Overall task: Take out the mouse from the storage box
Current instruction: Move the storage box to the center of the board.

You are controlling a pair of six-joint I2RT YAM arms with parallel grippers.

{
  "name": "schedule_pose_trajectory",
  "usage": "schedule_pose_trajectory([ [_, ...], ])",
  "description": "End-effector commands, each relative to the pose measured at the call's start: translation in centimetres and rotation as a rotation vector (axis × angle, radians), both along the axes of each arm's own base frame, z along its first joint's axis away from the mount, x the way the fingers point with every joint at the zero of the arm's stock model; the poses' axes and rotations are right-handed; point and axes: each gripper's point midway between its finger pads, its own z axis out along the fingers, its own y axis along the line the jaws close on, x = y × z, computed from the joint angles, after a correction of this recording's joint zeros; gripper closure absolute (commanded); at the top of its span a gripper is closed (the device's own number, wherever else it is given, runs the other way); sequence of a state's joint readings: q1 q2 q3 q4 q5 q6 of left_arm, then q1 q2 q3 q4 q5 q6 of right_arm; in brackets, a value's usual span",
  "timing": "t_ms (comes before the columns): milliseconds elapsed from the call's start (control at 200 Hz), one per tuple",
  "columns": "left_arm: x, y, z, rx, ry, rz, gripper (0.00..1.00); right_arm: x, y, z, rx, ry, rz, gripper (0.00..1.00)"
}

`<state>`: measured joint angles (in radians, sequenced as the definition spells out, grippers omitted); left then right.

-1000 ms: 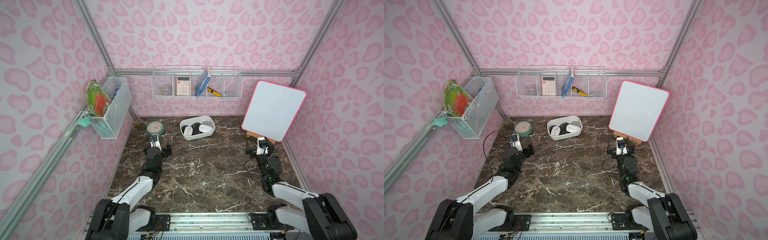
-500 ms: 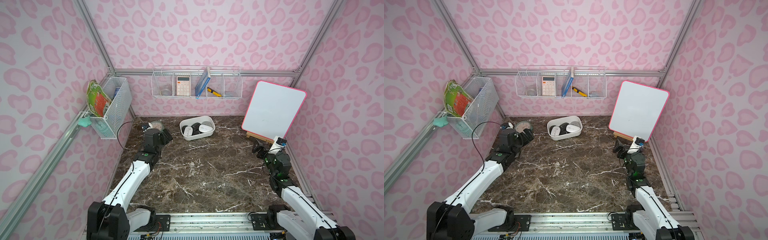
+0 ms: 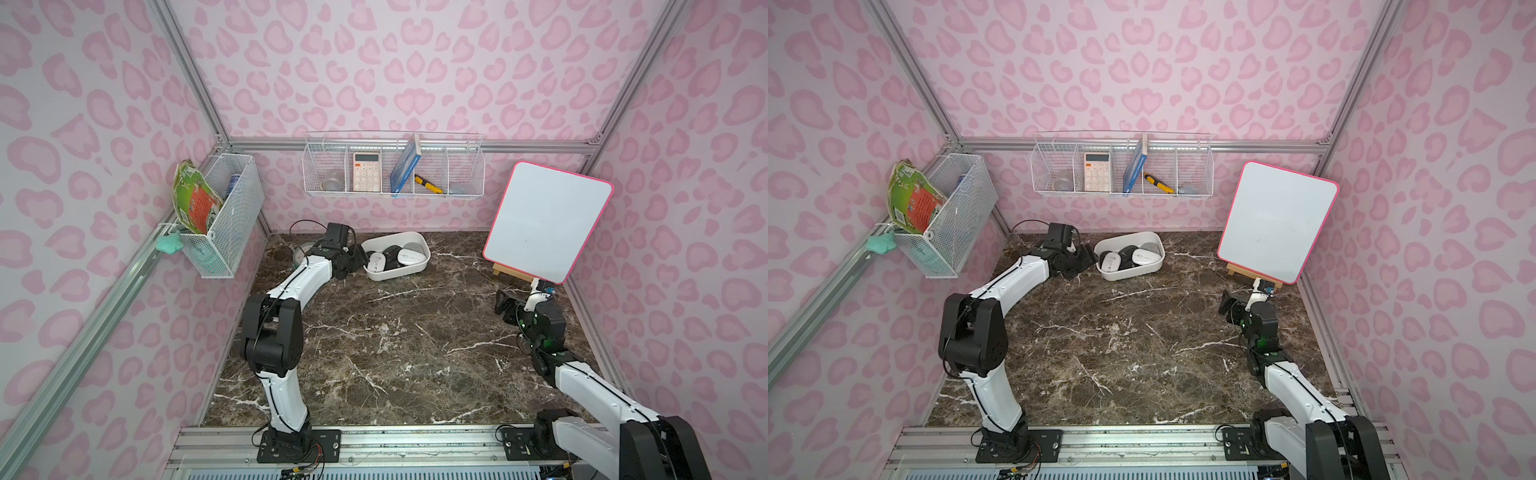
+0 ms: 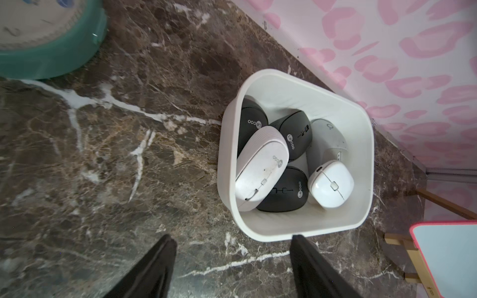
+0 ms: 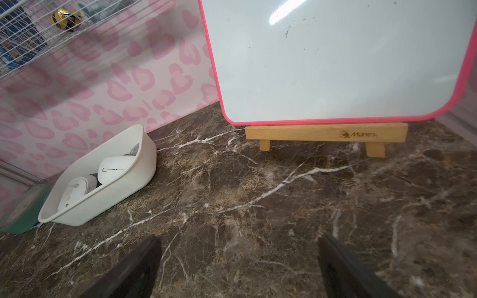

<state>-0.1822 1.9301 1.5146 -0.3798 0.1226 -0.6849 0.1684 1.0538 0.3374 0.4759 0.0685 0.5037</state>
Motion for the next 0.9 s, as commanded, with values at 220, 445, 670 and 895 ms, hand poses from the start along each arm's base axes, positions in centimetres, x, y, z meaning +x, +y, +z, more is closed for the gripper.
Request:
schedule_pose_trajectory([
  [220,0.6,-2.0,-3.4,-0.039,0.122,-0.016,0.53,0.3,0.4,0.3,0.014,0.004,0.009,0.03],
  [445,1.6,-2.4,-5.2,-0.033,0.174,-0.018,0.62,0.5,0.8,-0.1,0.016,0.018,0.021,0.03],
  [670,2.1,-1.8,-5.5,0.025,0.194,-0.01,0.75,0.4,0.7,0.1,0.011,0.011,0.013,0.03],
  [895,2.2,-3.1,-6.1,0.016,0.22,-0.051,0.86,0.4,0.5,0.1,0.006,0.019,0.003,0.04],
])
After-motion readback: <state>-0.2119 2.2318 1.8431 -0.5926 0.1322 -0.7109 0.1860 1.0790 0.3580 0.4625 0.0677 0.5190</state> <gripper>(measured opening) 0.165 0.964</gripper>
